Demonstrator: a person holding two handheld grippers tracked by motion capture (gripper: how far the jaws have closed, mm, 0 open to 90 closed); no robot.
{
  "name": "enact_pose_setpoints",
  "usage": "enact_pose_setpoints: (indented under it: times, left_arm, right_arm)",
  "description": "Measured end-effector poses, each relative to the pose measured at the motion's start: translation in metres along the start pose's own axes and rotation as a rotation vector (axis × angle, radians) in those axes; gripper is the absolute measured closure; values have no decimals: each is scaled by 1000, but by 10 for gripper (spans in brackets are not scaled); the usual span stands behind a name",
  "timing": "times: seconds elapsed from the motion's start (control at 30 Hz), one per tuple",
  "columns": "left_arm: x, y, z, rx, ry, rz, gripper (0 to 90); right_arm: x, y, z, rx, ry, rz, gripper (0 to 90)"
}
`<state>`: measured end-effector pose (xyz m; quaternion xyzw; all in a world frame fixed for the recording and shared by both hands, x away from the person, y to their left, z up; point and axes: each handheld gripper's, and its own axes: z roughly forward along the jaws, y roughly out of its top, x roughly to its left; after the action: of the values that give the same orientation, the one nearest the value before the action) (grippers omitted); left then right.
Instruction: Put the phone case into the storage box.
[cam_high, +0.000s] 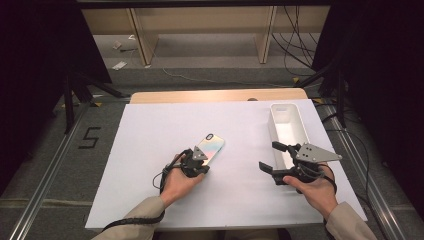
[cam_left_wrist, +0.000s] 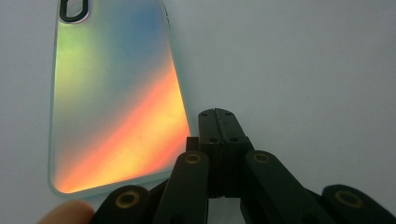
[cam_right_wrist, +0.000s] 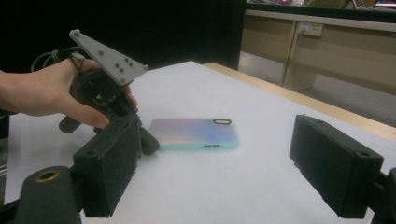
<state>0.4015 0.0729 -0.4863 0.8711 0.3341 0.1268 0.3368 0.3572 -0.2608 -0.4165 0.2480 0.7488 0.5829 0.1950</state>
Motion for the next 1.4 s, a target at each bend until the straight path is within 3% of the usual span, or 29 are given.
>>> enact_pose_setpoints:
  times: [0.4, 0.57, 0.7, 0.87, 0.9, 1.0, 1.2, 1.4]
  left_arm:
    - [-3, 1, -3, -8, -23, 12, 832]
    - [-6, 7, -15, -44, -13, 24, 792]
    - [0, 13, -23, -85, 21, 13, 674]
    - [7, 19, -30, -154, 20, -1, 375]
    - [9, 20, -31, -160, 33, -3, 284]
    - [13, 22, -35, -162, 36, -14, 139]
    - [18, 24, -36, -144, 69, 7, 32]
    - [21, 29, -26, -60, 79, 34, 0]
  right_arm:
    - [0, -1, 1, 0, 6, -1, 172]
    - [1, 0, 0, 1, 7, 0, 172]
    - [1, 0, 0, 2, 8, 0, 172]
    - [1, 0, 0, 2, 9, -3, 171]
    - [1, 0, 0, 3, 9, -3, 171]
    - [1, 0, 0, 4, 11, -2, 171]
    - [1, 0, -1, 6, 10, -4, 170]
    - [2, 0, 0, 7, 9, -5, 170]
